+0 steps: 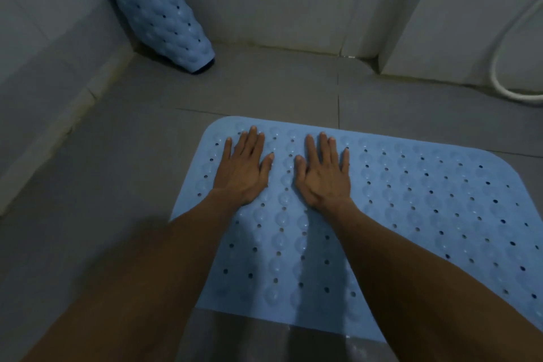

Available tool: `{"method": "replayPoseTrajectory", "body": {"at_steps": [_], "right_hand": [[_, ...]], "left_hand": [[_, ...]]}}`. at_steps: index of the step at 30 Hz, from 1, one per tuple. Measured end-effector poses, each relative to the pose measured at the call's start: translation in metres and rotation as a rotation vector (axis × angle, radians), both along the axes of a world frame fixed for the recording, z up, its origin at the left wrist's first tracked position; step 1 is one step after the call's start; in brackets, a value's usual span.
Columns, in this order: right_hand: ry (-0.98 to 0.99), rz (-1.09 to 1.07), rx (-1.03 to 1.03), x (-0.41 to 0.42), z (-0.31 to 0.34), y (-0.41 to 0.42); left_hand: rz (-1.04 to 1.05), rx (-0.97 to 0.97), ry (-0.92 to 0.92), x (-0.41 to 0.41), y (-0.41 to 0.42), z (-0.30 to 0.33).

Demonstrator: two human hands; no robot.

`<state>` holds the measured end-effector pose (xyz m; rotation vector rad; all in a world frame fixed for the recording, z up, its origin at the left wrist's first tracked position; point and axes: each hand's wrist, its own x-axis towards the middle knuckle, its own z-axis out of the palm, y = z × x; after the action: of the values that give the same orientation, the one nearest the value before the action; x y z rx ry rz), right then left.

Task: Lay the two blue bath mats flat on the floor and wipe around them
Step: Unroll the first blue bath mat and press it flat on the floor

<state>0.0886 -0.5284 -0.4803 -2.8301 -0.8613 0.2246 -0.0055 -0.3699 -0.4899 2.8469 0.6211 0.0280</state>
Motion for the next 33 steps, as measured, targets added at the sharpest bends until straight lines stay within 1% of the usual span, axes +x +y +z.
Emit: {"method": "replayPoseTrajectory", "body": {"at_steps": [2,5,9,16,29,33], "right_hand": [[-0.030,-0.013,-0.003,0.001,-0.004,0.000],[-0.022,-0.031,0.003,-0.001,-0.001,0.002],[-0.003,-0.107,0.030,-0.010,0.000,0.006],[0.028,-0.115,0.016,-0.009,0.002,0.007],[0.055,-0.125,-0.024,-0.008,0.006,0.009],[0.039,-0.128,-0.024,-0.008,0.009,0.008]], "left_hand": [[-0.024,0.045,-0.041,0.001,0.001,-0.004],[-0.060,0.125,-0.141,0.001,0.000,-0.006],[-0.101,0.095,-0.159,0.000,0.001,-0.004],[-0.119,0.087,-0.025,0.003,0.003,0.002],[-0.125,0.044,0.055,0.003,0.003,0.008],[-0.137,0.045,0.049,0.003,0.003,0.010]]}}
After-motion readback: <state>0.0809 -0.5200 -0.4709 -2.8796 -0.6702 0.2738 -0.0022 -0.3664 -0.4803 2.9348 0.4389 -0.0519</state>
